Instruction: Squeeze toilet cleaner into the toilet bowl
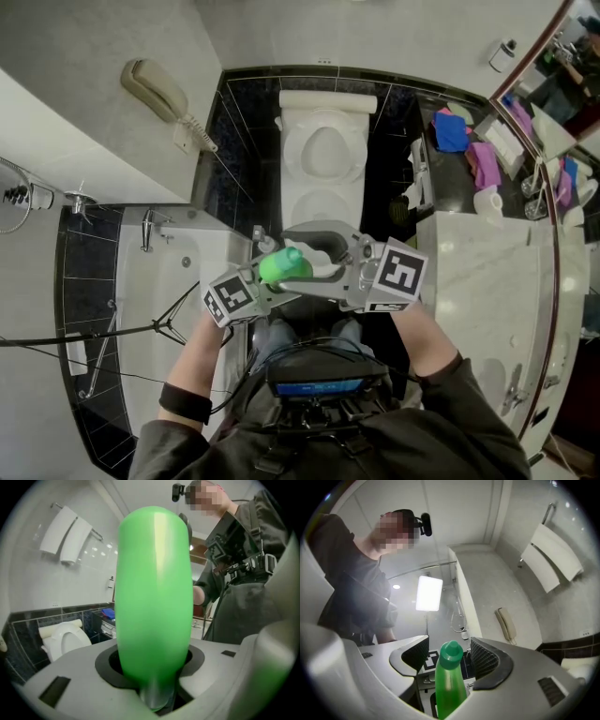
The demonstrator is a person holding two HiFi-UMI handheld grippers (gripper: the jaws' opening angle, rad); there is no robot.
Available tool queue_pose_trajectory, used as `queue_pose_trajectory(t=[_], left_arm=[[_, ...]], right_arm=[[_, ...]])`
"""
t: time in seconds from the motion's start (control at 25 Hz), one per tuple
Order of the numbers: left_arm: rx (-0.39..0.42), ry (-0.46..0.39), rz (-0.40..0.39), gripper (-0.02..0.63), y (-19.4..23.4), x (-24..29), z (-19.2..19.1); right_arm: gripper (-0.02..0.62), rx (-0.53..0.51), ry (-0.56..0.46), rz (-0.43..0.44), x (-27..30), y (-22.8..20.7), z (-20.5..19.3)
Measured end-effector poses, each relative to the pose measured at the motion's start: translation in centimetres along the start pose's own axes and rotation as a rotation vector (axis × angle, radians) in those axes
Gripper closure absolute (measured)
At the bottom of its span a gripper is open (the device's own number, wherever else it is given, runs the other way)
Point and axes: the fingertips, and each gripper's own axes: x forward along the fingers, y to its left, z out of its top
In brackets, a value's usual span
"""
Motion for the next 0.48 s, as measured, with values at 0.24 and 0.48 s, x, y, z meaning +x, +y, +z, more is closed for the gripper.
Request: queue_pose_trajectory(t=[0.24,0.48], left_arm=[[0.131,0.011,0.447,0.414,6.0,-1.2,0.4],[0.210,0.052,0.857,0.413,10.9,-4.0,-0.4]], right_arm=[[0.239,0.175,-0.050,-0.214,-0.6,-2.8,0.0],[0.244,0.432,-0.132,-0.353,-1.2,-4.5,-0.3]])
